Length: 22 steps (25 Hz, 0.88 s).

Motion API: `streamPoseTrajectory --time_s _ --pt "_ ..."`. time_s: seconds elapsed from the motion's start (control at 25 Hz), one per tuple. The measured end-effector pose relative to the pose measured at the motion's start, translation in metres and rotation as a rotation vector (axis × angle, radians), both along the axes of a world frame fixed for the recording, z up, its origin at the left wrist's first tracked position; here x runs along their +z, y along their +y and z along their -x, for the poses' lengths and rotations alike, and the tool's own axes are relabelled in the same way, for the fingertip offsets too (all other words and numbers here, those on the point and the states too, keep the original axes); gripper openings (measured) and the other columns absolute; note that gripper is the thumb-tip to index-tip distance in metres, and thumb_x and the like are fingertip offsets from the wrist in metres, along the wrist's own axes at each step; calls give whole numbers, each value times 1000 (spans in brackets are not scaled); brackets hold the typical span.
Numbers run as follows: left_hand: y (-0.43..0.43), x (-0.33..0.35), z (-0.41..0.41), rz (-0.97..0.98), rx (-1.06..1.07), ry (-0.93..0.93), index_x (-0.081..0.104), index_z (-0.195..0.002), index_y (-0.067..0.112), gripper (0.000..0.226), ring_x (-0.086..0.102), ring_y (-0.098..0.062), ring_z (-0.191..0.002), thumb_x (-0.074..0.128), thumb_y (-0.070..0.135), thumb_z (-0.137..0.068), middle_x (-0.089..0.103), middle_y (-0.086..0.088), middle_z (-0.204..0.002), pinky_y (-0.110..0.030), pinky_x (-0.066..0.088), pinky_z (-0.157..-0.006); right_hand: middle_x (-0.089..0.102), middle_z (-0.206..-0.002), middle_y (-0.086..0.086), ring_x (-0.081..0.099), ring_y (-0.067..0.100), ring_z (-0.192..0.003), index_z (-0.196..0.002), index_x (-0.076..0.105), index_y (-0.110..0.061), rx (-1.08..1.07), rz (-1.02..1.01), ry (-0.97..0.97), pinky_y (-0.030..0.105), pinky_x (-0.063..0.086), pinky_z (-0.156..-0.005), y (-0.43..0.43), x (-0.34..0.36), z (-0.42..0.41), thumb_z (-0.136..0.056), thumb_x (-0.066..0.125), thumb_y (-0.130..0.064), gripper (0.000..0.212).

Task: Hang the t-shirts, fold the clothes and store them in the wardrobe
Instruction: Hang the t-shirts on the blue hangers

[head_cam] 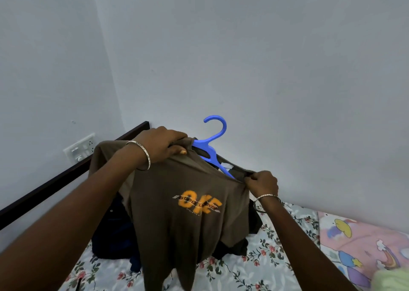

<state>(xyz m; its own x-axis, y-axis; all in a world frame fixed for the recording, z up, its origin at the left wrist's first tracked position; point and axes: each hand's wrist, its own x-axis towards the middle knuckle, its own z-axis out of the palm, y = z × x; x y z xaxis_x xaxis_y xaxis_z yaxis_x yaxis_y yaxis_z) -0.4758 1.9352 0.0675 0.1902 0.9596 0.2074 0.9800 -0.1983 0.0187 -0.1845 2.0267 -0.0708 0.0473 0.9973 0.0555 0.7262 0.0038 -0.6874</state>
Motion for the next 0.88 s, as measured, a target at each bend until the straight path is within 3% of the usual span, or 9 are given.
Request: streamPoseTrajectory --time_s 0.08,0.2,0.32,0.48,0.64,0.72,0.8,0.88 --pt "1 -10 2 -28 4 -15 55 -98 27 17 52 -20 -78 50 43 -99 49 12 -69 -37 46 -69 73 -82 13 68 35 -90 -89 79 -10 45 -147 16 29 46 -69 -6 9 4 -80 68 -12 15" --pt "2 -20 10 -76 31 -122 58 -100 25 24 56 -19 -73 49 48 -98 55 9 -71 -35 44 -64 77 -95 7 71 28 -91 -103 80 -17 216 -378 -16 31 52 -81 -22 17 20 -81 64 -6 29" --pt "-3 -24 22 -87 18 -345 64 -108 21 42 61 -14 -75 50 56 -91 65 5 -80 -36 49 -68 74 -93 5 67 24 -86 -101 78 -18 299 -549 -102 29 49 -74 -34 26 34 -84 63 -9 24" --pt "-8 -26 30 -100 -33 -631 68 -108 22 17 62 2 -80 62 32 -96 67 12 -86 -19 46 -70 68 -95 -8 62 10 -85 -100 69 -20 417 -744 73 24 48 -77 -45 42 37 -79 68 -11 22" --pt "-15 -27 45 -69 -77 -776 67 -107 26 17 64 0 -88 62 36 -95 70 12 -91 -26 50 -78 62 -109 -5 57 18 -101 -110 64 -16 185 -855 218 32 47 -87 -47 52 26 -83 67 -2 30" --pt "-21 -23 53 -54 -132 -838 66 -104 20 27 65 -7 -88 58 42 -90 69 11 -91 -28 51 -80 63 -113 -6 57 18 -107 -112 65 -20 129 -818 254 36 48 -91 -46 55 17 -87 68 -10 27" --pt "-27 -19 58 -27 -201 -873 65 -101 16 24 64 -8 -86 57 37 -92 67 11 -90 -26 50 -79 67 -109 -13 58 15 -107 -106 69 -26 121 -822 176 38 45 -93 -47 57 14 -92 67 -22 14" --pt "-32 -17 64 26 -253 -908 65 -102 16 12 65 -4 -86 58 26 -99 68 11 -92 -21 52 -78 71 -97 -16 61 11 -98 -94 72 -25 158 -827 174 37 47 -89 -51 63 16 -94 65 -21 9"
